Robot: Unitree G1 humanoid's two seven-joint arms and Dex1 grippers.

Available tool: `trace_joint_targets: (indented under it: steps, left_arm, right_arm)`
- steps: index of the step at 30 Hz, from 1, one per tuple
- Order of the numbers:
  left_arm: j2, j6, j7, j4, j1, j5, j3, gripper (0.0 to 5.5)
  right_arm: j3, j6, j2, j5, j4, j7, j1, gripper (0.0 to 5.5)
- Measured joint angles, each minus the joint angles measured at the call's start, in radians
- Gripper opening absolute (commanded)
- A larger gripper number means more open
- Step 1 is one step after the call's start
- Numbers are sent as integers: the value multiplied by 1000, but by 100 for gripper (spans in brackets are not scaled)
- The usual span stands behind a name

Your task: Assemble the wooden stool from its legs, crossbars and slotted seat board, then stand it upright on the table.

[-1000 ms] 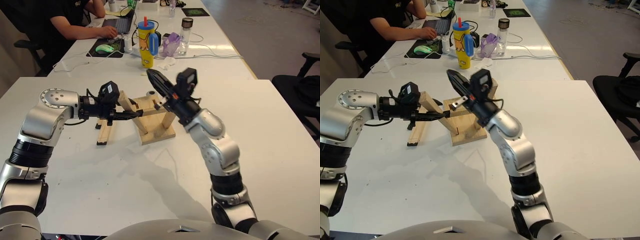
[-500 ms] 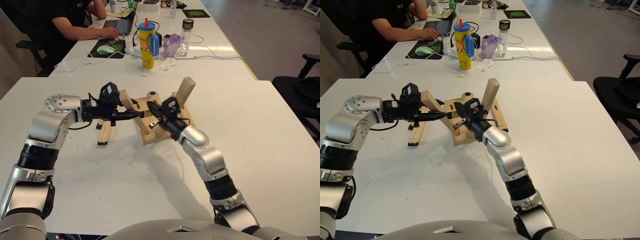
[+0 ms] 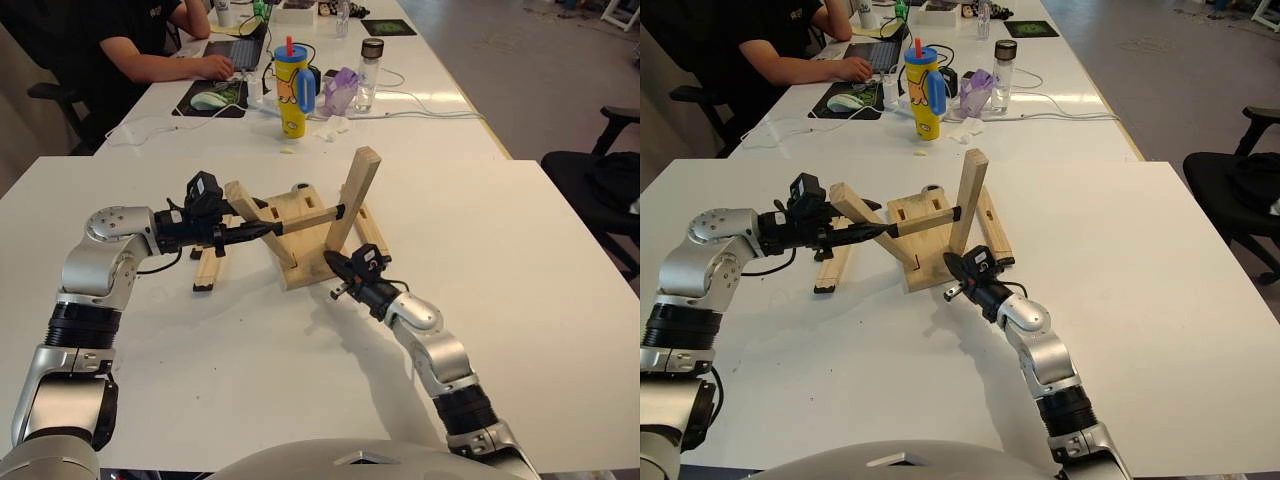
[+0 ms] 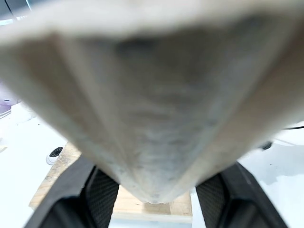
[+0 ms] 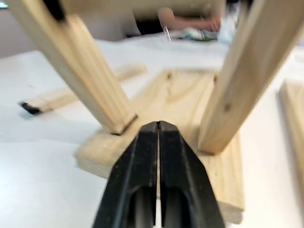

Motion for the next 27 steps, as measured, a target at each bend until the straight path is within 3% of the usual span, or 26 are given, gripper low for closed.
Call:
trace_joint_targets:
  steps: [3, 10, 17, 20, 24, 27]
  left_arm:
    - [-4, -5, -3, 5, -21, 11, -16, 206]
    - [-17, 73, -2, 47, 25, 21, -27, 321]
    - [4, 133, -41, 36, 39, -41, 67, 411]
    - [29, 210, -63, 16, 57, -106, 126, 399]
    - [64, 449, -59, -38, 7, -399, 328, 341]
    - [43, 565, 69, -71, -151, -653, 472, 288]
  right_arm:
    - [32, 53, 10, -62, 78, -39, -64, 1]
    - [60, 157, 10, -82, 61, -37, -106, 0]
    - [82, 173, -3, -84, 54, -25, -116, 0]
    - [86, 173, -4, -84, 54, -18, -118, 0]
    - [87, 169, -8, -84, 59, -11, -122, 0]
    - [89, 164, -10, -83, 66, 3, -126, 0]
